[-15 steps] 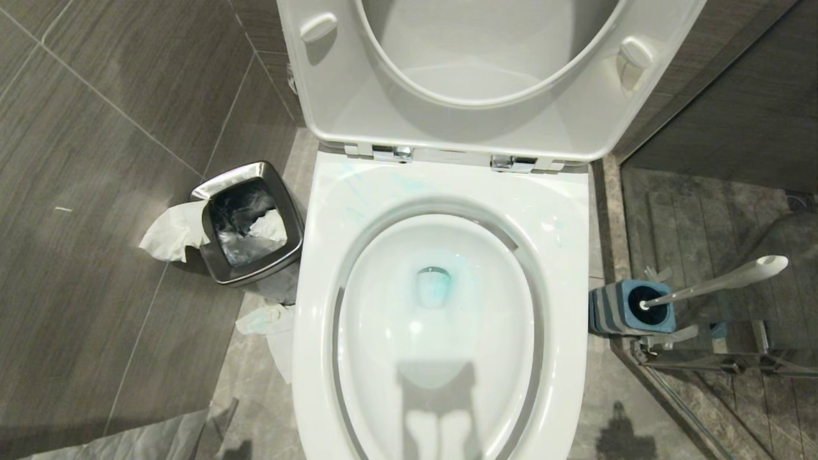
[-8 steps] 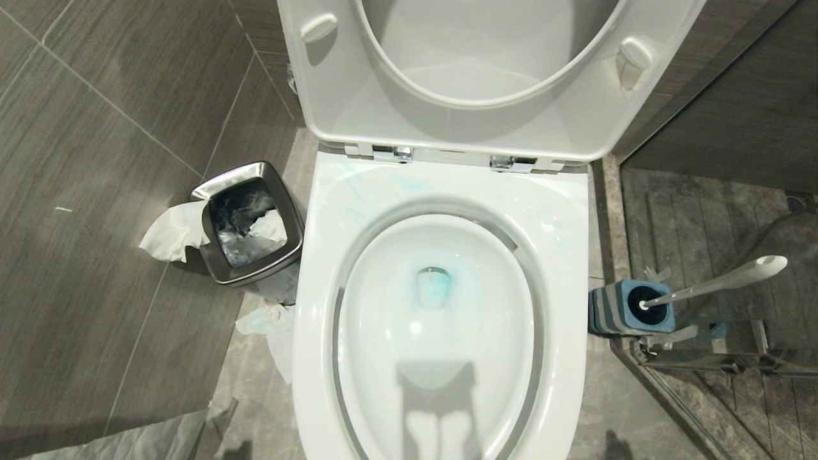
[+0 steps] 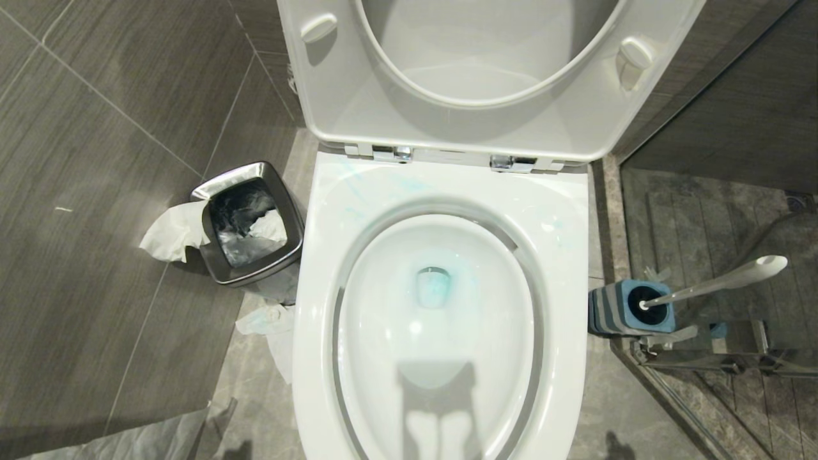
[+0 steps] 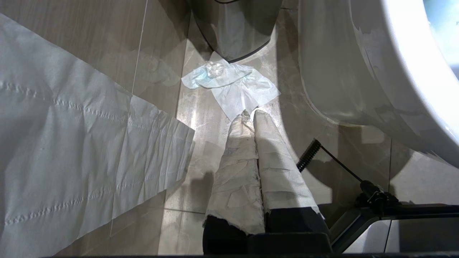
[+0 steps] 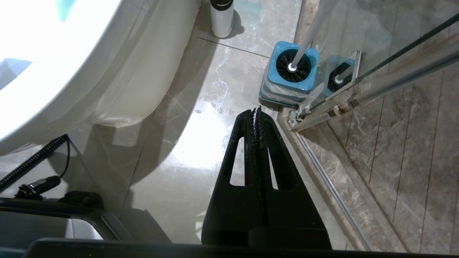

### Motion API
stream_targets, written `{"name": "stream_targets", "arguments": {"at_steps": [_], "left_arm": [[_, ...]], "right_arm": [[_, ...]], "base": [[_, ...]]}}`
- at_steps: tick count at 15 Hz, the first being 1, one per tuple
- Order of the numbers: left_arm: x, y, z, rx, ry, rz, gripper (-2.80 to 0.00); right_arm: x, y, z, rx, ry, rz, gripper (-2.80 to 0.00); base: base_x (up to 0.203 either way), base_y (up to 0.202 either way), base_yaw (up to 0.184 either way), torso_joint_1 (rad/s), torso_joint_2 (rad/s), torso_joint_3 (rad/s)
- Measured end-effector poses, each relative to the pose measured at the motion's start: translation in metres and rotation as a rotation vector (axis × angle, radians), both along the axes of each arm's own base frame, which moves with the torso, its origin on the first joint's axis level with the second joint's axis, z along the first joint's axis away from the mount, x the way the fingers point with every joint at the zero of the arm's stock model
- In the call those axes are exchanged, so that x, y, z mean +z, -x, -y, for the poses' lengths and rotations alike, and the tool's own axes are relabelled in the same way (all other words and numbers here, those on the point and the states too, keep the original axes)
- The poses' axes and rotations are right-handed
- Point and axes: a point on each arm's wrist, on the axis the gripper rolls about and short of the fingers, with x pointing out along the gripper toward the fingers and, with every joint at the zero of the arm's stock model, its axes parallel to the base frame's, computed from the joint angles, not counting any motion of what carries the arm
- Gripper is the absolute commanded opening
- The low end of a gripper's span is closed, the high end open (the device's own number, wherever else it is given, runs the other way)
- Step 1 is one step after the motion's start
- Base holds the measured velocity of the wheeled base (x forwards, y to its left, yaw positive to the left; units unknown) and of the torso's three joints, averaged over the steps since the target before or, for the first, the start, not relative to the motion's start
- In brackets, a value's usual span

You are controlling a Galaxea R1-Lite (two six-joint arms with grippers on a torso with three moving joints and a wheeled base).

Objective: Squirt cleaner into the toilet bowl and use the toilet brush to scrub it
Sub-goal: Scrub the toilet bowl

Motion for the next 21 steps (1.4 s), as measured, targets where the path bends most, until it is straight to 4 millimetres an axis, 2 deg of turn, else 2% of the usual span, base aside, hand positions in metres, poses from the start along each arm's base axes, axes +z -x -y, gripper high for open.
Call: {"name": "stream_targets", "arguments": {"at_steps": [9, 13, 15, 17, 19, 21], "left_arm": [[0.0, 0.0, 0.0, 0.0, 0.0, 0.0, -2.8], [0.0, 0.0, 0.0, 0.001, 0.0, 0.0, -2.8], [0.0, 0.0, 0.0, 0.0, 0.0, 0.0, -2.8], [0.0, 0.0, 0.0, 0.0, 0.0, 0.0, -2.8], [0.0, 0.0, 0.0, 0.0, 0.0, 0.0, -2.8], [0.0, 0.0, 0.0, 0.001, 0.0, 0.0, -2.8]], "right_arm": [[-0.001, 0.0, 0.0, -0.015, -0.034, -0.007, -2.8], [0.002, 0.005, 0.001, -0.043, -0.032, -0.124, -2.8], [0.012, 0.006, 0.001, -0.047, -0.035, -0.202, -2.8], [0.032, -0.001, 0.001, -0.051, -0.052, -0.283, -2.8], [0.058, -0.019, 0.001, -0.056, -0.065, -0.384, -2.8], [0.08, -0.046, 0.001, -0.067, -0.069, -0.495, -2.8]], "base": [[0.0, 0.0, 0.0, 0.0, 0.0, 0.0], [0.0, 0.0, 0.0, 0.0, 0.0, 0.0], [0.0, 0.0, 0.0, 0.0, 0.0, 0.0], [0.0, 0.0, 0.0, 0.0, 0.0, 0.0], [0.0, 0.0, 0.0, 0.0, 0.0, 0.0], [0.0, 0.0, 0.0, 0.0, 0.0, 0.0]]}}
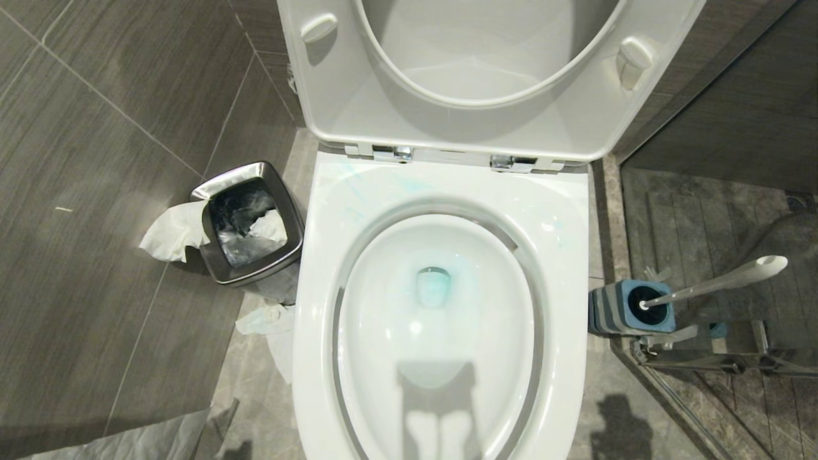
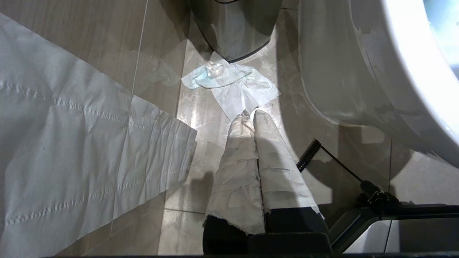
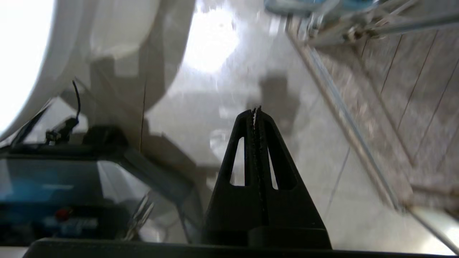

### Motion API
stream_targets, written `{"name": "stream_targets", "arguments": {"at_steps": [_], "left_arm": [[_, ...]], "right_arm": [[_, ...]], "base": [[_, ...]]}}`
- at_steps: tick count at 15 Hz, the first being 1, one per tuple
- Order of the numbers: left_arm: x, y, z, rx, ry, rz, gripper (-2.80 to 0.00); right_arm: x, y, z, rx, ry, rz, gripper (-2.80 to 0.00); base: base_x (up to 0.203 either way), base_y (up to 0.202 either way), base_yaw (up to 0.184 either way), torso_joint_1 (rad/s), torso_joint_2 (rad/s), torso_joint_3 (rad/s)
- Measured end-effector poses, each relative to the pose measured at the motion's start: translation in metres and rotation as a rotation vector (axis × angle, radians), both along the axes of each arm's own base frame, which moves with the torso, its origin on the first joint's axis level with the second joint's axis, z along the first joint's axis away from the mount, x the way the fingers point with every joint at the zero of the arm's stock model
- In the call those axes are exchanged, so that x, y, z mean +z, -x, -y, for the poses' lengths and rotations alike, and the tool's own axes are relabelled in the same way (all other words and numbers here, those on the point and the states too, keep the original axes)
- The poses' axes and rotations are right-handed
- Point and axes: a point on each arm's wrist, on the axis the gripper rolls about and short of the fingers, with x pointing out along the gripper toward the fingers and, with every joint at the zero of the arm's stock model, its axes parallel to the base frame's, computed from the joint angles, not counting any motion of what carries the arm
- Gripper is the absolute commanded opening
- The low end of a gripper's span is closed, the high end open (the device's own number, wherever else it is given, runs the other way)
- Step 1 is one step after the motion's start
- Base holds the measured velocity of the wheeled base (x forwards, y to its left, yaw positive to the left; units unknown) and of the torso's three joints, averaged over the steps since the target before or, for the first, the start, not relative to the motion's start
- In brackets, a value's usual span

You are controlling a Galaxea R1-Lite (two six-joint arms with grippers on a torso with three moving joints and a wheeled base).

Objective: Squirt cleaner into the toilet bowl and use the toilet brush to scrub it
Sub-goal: Scrub the toilet bowl

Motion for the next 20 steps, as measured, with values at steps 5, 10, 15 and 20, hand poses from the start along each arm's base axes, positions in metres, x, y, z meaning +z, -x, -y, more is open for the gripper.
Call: {"name": "stream_targets", "arguments": {"at_steps": [5, 10, 15, 20], "left_arm": [[0.0, 0.0, 0.0, -0.001, 0.0, 0.0, -2.8], [0.0, 0.0, 0.0, 0.0, 0.0, 0.0, -2.8], [0.0, 0.0, 0.0, -0.001, 0.0, 0.0, -2.8], [0.0, 0.0, 0.0, 0.0, -0.001, 0.0, -2.8]], "right_arm": [[0.016, -0.06, 0.001, -0.052, 0.032, -0.172, -2.8], [-0.016, -0.081, 0.004, -0.1, 0.132, -0.041, -2.8], [-0.031, -0.107, 0.005, -0.145, 0.152, -0.051, -2.8], [-0.052, -0.127, 0.005, -0.141, 0.182, -0.009, -2.8]], "base": [[0.0, 0.0, 0.0, 0.0, 0.0, 0.0], [0.0, 0.0, 0.0, 0.0, 0.0, 0.0], [0.0, 0.0, 0.0, 0.0, 0.0, 0.0], [0.0, 0.0, 0.0, 0.0, 0.0, 0.0]]}}
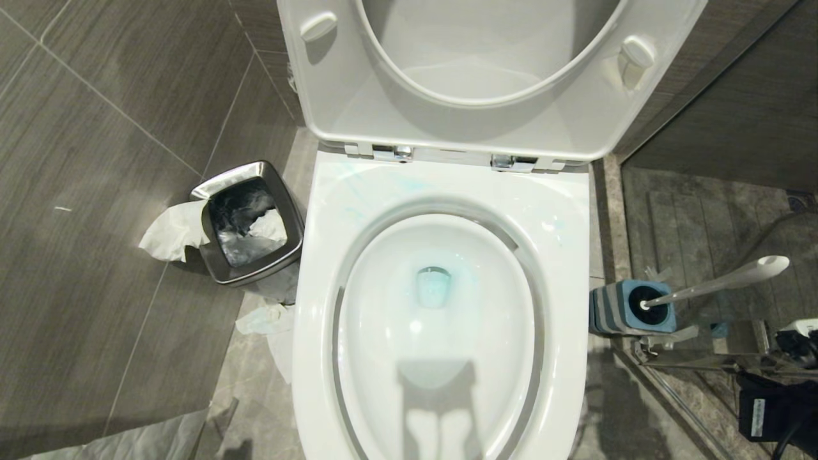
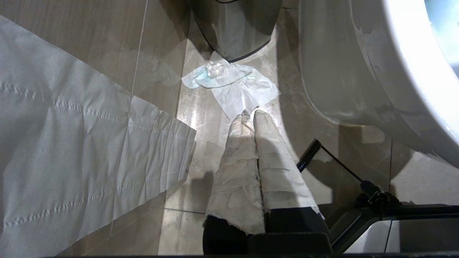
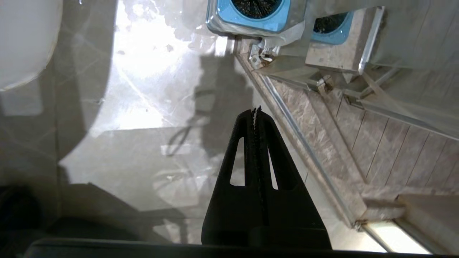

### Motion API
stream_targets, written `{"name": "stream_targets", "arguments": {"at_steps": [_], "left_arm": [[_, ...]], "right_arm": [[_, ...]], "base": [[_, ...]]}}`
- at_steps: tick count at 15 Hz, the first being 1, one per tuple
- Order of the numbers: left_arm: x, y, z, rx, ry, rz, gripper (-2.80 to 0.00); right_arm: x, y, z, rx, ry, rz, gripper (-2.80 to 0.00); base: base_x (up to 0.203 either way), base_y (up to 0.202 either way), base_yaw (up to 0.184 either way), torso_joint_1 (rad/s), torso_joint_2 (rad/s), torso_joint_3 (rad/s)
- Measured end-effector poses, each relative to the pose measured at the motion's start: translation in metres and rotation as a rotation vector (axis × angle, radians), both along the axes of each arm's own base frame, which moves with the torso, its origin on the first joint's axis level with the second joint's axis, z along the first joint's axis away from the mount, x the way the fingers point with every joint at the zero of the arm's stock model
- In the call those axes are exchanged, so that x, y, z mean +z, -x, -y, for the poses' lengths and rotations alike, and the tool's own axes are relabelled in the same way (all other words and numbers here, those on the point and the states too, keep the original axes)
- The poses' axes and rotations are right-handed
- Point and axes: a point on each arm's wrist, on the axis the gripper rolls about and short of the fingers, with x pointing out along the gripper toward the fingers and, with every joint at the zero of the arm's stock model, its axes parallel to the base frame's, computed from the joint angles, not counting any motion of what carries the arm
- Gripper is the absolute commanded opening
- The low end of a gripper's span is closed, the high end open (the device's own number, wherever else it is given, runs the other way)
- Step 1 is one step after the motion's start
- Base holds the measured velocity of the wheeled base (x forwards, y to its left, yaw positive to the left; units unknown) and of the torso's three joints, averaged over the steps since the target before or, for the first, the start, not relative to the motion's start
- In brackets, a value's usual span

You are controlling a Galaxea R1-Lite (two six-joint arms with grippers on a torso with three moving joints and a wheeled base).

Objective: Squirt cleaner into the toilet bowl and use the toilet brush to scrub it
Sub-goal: Scrub the toilet bowl

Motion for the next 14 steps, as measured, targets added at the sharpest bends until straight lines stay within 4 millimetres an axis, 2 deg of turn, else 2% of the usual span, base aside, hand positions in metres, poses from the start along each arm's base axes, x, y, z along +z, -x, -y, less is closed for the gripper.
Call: {"name": "stream_targets", "arguments": {"at_steps": [2, 3, 11, 14], "left_arm": [[0.0, 0.0, 0.0, 0.0, 0.0, 0.0, -2.8], [0.0, 0.0, 0.0, 0.0, 0.0, 0.0, -2.8], [0.0, 0.0, 0.0, -0.001, 0.001, 0.0, -2.8], [0.0, 0.0, 0.0, 0.0, 0.0, 0.0, -2.8]], "right_arm": [[-0.0119, 0.0022, 0.0002, -0.003, 0.001, -0.062, -2.8], [-0.015, 0.0026, 0.0003, -0.006, -0.003, -0.07, 0.0], [-0.0131, -0.002, 0.0003, 0.038, 0.069, 0.02, 0.0], [-0.0115, -0.0059, 0.0014, 0.076, 0.168, 0.029, 0.0]], "base": [[0.0, 0.0, 0.0, 0.0, 0.0, 0.0], [0.0, 0.0, 0.0, 0.0, 0.0, 0.0], [0.0, 0.0, 0.0, 0.0, 0.0, 0.0], [0.0, 0.0, 0.0, 0.0, 0.0, 0.0]]}}
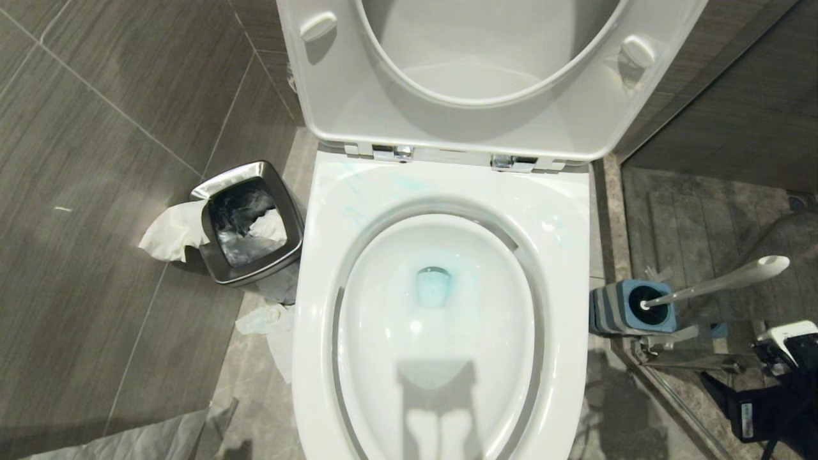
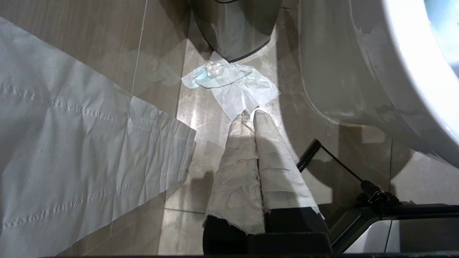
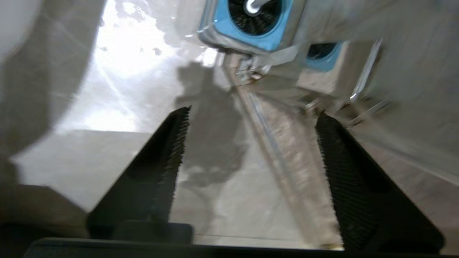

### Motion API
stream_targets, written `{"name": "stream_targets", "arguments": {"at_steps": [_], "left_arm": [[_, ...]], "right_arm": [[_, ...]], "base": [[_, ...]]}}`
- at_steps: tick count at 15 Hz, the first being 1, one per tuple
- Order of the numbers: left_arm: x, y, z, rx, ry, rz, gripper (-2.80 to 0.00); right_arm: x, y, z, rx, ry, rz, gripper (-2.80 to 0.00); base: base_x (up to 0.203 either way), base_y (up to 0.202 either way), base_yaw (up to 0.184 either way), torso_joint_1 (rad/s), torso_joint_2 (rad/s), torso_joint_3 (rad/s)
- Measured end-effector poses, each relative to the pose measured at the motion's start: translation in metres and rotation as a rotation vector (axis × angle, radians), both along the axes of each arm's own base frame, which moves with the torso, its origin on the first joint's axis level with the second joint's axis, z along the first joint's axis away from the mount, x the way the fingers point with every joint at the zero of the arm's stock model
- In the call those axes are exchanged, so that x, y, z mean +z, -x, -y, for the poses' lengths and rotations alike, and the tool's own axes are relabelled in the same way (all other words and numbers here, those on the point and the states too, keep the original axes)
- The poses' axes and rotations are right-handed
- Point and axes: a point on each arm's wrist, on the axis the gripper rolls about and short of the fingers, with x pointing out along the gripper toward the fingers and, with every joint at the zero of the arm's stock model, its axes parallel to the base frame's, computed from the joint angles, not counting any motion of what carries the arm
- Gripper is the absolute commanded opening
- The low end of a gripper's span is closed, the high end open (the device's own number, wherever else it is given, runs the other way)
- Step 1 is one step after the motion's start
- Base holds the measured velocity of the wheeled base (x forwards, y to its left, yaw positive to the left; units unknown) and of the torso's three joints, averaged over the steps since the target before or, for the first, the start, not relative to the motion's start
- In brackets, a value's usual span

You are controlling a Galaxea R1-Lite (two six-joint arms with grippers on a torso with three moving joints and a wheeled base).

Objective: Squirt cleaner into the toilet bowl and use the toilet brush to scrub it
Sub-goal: Scrub the toilet bowl

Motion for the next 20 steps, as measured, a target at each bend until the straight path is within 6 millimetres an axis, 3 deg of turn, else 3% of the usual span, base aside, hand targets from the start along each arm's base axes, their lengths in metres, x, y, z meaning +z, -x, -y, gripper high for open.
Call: {"name": "stream_targets", "arguments": {"at_steps": [9, 12, 16, 20], "left_arm": [[0.0, 0.0, 0.0, 0.0, 0.0, 0.0, -2.8], [0.0, 0.0, 0.0, 0.0, 0.0, 0.0, -2.8], [0.0, 0.0, 0.0, 0.0, 0.0, 0.0, -2.8], [0.0, 0.0, 0.0, -0.001, 0.0, 0.0, -2.8]], "right_arm": [[0.0, 0.004, 0.005, -0.042, 0.051, -0.017, 0.0], [0.0, 0.002, 0.005, -0.078, -0.043, 0.007, 0.0], [0.007, -0.018, 0.009, -0.143, -0.223, 0.08, 0.0], [0.019, -0.049, 0.027, -0.07, -0.253, 0.124, 0.0]], "base": [[0.0, 0.0, 0.0, 0.0, 0.0, 0.0], [0.0, 0.0, 0.0, 0.0, 0.0, 0.0], [0.0, 0.0, 0.0, 0.0, 0.0, 0.0], [0.0, 0.0, 0.0, 0.0, 0.0, 0.0]]}}
